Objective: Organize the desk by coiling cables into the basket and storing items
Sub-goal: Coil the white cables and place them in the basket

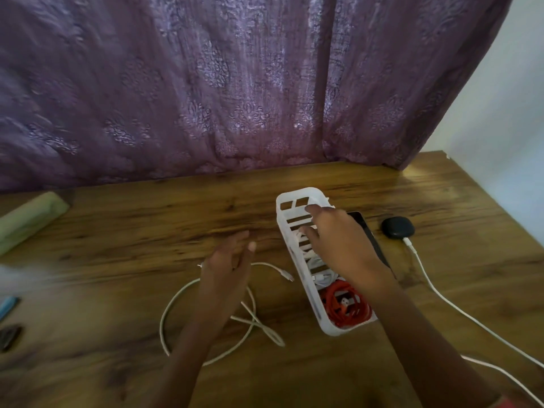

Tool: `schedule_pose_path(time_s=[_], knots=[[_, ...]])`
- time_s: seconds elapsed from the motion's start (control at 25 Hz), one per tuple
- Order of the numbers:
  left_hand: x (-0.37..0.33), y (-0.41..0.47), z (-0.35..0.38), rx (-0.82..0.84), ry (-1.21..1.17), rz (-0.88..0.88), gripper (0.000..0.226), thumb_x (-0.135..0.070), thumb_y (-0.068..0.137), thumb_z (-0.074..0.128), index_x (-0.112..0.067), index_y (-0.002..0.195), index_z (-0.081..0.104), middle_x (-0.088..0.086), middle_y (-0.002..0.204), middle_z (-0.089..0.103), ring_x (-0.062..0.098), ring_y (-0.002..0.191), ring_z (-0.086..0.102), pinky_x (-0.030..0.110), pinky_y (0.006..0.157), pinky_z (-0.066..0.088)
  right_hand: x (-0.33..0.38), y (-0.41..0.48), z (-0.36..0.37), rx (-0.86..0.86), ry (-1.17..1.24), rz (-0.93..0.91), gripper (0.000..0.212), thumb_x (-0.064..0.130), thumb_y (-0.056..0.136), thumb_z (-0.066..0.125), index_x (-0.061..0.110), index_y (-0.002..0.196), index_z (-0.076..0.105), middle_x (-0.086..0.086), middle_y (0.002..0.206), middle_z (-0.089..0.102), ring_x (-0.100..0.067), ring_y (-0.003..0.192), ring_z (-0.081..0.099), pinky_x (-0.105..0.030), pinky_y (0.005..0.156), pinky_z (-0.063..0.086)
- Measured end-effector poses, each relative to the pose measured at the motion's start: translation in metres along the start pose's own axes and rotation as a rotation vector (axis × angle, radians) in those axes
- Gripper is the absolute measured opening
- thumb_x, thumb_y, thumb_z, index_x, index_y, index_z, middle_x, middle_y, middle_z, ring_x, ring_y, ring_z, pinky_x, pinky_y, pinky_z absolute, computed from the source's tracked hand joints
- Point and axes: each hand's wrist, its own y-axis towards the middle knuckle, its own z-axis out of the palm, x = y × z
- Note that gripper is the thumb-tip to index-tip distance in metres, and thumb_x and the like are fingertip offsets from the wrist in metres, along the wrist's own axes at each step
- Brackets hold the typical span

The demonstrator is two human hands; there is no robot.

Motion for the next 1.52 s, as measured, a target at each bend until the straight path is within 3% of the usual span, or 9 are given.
schedule_pose_path(time_s=[0.32,0.48,0.64,0.8,0.96,1.12,1.24,1.4,1.52], knots=[[0.049,-0.033,-0.058,-0.017,-0.078,0.010,0.026,-0.025,0.093,0.051,-0.017,0.116,0.061,-0.007,0.102,0.064,-0.009,0.073,0.051,0.000,0.059,0.037,0.079,-0.053,0.037,0.034,0.325,-0.001,0.034,0.038,0.092,0.051,0.019,0.119,0.060,0.000,0.106,0.068,-0.015,0.097,0.063,-0.031,0.085,0.051],[0.068,-0.048,-0.075,0.000,-0.042,0.050,0.024,-0.021,0.094,0.050,-0.017,0.115,0.061,-0.006,0.098,0.064,-0.006,0.065,0.049,-0.002,0.055,0.035,0.098,-0.062,0.061,0.106,0.261,0.083,0.024,0.030,0.095,0.049,0.018,0.106,0.065,-0.003,0.099,0.069,-0.015,0.088,0.062,-0.025,0.073,0.046],[0.083,-0.060,-0.082,0.052,-0.008,0.066,0.028,-0.021,0.094,0.050,-0.016,0.119,0.060,-0.001,0.115,0.065,-0.002,0.089,0.051,-0.004,0.062,0.034,0.115,-0.068,0.082,0.193,0.203,0.157,0.037,0.051,0.083,0.059,0.016,0.094,0.067,0.000,0.087,0.065,-0.015,0.082,0.060,-0.027,0.069,0.045],[0.085,-0.064,-0.090,0.125,0.038,0.144,0.036,-0.010,0.091,0.053,-0.017,0.127,0.053,-0.001,0.127,0.059,0.008,0.113,0.053,-0.002,0.075,0.029,0.125,-0.078,0.090,0.161,0.057,0.143,0.024,0.038,0.089,0.056,0.022,0.103,0.067,0.000,0.102,0.065,-0.019,0.097,0.059,-0.029,0.073,0.043],[0.079,-0.053,-0.099,0.224,0.006,0.356,0.054,-0.008,0.084,0.063,-0.027,0.132,0.046,-0.010,0.129,0.053,0.003,0.118,0.049,-0.002,0.083,0.030,0.128,-0.083,0.056,0.064,0.240,0.096,0.016,0.027,0.091,0.056,0.023,0.099,0.069,0.006,0.094,0.068,-0.009,0.083,0.060,-0.024,0.070,0.043],[0.057,-0.036,-0.101,0.227,-0.019,0.428,0.034,-0.011,0.085,0.063,-0.021,0.117,0.059,-0.018,0.103,0.058,-0.017,0.090,0.051,-0.003,0.076,0.033,0.131,-0.080,0.008,-0.045,0.529,0.057,0.015,0.019,0.092,0.054,0.022,0.086,0.068,0.012,0.074,0.063,0.000,0.072,0.057,-0.018,0.067,0.045],[0.047,-0.026,-0.106,0.265,-0.139,0.348,0.013,-0.013,0.092,0.054,-0.021,0.091,0.064,-0.009,0.082,0.065,-0.004,0.075,0.059,0.012,0.069,0.044,0.129,-0.070,-0.021,-0.181,0.791,0.081,0.021,0.014,0.092,0.053,0.023,0.077,0.065,0.009,0.066,0.060,0.002,0.061,0.055,-0.015,0.063,0.044],[0.041,-0.023,-0.118,0.386,-0.514,0.160,0.022,-0.021,0.094,0.049,-0.017,0.080,0.065,0.009,0.082,0.067,0.027,0.081,0.061,0.046,0.079,0.048,0.118,-0.052,-0.042,-0.398,1.090,0.163,0.024,0.010,0.094,0.050,0.011,0.073,0.060,0.001,0.061,0.052,0.002,0.048,0.047,-0.013,0.051,0.042],[0.028,-0.025,-0.127,0.433,-0.725,0.063,0.024,-0.017,0.093,0.047,-0.016,0.078,0.066,0.007,0.072,0.061,0.029,0.075,0.055,0.044,0.075,0.045,0.107,-0.034,-0.038,-0.494,1.219,0.272,0.025,0.013,0.095,0.050,0.009,0.071,0.058,-0.002,0.062,0.050,-0.006,0.050,0.044,-0.018,0.049,0.041]])
